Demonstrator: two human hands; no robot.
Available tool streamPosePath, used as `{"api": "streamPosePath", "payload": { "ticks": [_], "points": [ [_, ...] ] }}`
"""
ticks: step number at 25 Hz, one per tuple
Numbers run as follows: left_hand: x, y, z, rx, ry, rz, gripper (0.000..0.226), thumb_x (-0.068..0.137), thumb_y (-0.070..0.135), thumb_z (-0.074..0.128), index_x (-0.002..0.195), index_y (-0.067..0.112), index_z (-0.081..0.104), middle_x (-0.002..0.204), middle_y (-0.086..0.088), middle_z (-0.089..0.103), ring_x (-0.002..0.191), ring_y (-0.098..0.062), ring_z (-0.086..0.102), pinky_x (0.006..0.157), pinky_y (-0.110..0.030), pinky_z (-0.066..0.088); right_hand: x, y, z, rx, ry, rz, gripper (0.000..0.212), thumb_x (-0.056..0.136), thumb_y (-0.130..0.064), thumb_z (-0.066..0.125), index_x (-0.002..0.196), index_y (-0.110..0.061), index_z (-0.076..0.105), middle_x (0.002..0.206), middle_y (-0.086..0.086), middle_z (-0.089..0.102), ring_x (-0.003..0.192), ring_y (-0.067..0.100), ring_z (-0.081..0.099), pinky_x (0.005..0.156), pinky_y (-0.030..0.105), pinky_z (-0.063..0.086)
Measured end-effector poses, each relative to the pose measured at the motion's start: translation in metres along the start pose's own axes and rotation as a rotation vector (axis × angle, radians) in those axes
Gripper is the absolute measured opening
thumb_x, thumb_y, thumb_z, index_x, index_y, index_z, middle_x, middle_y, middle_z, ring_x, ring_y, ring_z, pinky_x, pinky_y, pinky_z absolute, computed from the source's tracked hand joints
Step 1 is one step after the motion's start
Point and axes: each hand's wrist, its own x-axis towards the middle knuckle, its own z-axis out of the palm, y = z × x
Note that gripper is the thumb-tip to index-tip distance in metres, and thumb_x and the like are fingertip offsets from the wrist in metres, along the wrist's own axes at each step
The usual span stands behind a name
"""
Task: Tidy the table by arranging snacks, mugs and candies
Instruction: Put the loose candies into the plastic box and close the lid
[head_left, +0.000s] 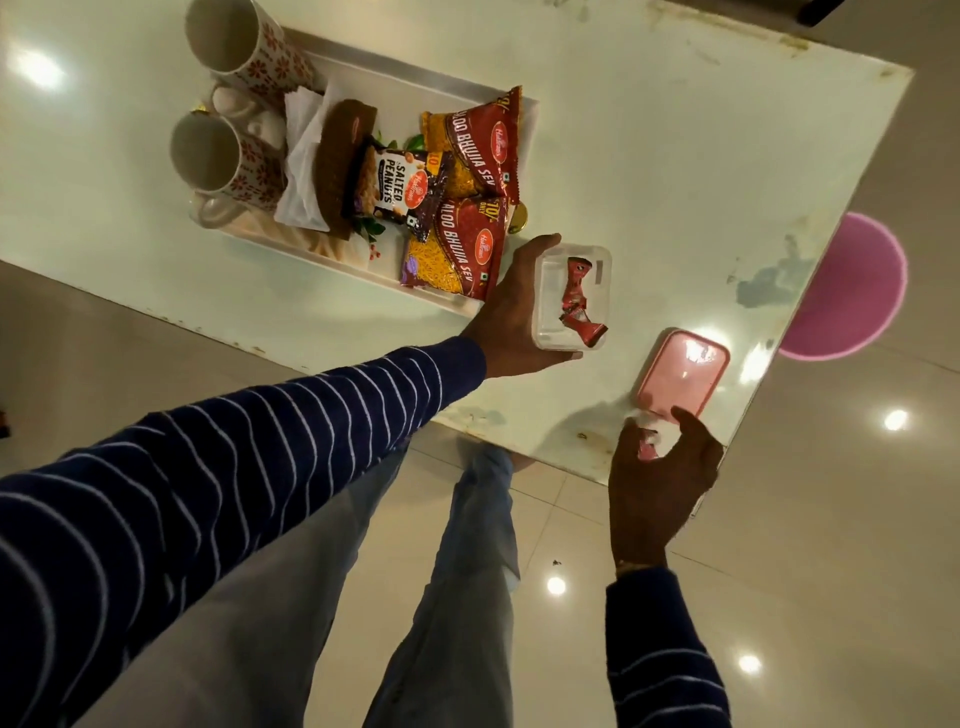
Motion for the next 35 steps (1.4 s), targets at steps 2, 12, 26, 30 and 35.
{"api": "streamPosePath", "payload": {
  "ticks": [2,12,26,30,35],
  "points": [
    [-0.005,0.0,0.0,0.028,0.029,-0.004,0.123,0.057,0.032,0.094,0.147,0.012,0.013,0.137,0.015,0.019,0.125,0.016,0.025,0.1,0.001,0.029,-0.013,0.029,0.002,-0.124,-0.146,0.044,0.05,0.084,-0.031,0.073,0.128,-0.022,0.051,0.129,0.009,0.05,0.115,0.033,0.049,0.084,0.034,0.043],
    [-0.021,0.002,-0.006,0.042,0.001,0.016,0.123,0.055,0.033,0.095,0.146,0.005,0.017,0.147,-0.011,0.028,0.136,-0.02,0.034,0.111,-0.033,0.041,-0.01,0.026,-0.003,0.059,-0.023,-0.088,0.006,0.092,-0.013,0.064,0.092,-0.01,0.069,0.09,0.007,0.066,0.087,0.029,0.063,0.08,0.038,0.051],
    [-0.035,0.007,-0.008,-0.152,-0.061,-0.084,0.113,0.061,0.025,0.094,0.143,0.01,0.018,0.143,-0.008,0.038,0.128,-0.02,0.046,0.098,-0.034,0.054,-0.011,-0.013,0.002,0.226,-0.101,0.099,0.027,0.085,-0.004,0.073,0.111,-0.006,0.067,0.107,0.014,0.065,0.091,0.028,0.066,0.078,0.016,0.054],
    [-0.034,0.007,-0.013,-0.108,-0.075,-0.05,0.114,0.06,0.028,0.094,0.143,0.011,0.018,0.139,-0.003,0.038,0.125,-0.019,0.048,0.096,-0.031,0.055,0.004,-0.077,-0.032,0.463,0.013,-0.104,0.024,0.086,-0.017,0.075,0.11,-0.014,0.07,0.102,0.008,0.07,0.084,0.014,0.068,0.067,0.005,0.05],
    [-0.036,0.013,-0.012,-0.1,-0.069,-0.008,0.115,0.059,0.029,0.094,0.143,0.013,0.017,0.14,-0.008,0.041,0.124,-0.023,0.051,0.094,-0.031,0.055,-0.003,-0.132,-0.017,0.352,-0.24,-0.377,0.03,0.091,-0.016,0.07,0.12,-0.013,0.066,0.113,-0.003,0.064,0.096,0.011,0.063,0.08,0.015,0.054]
  ]
}}
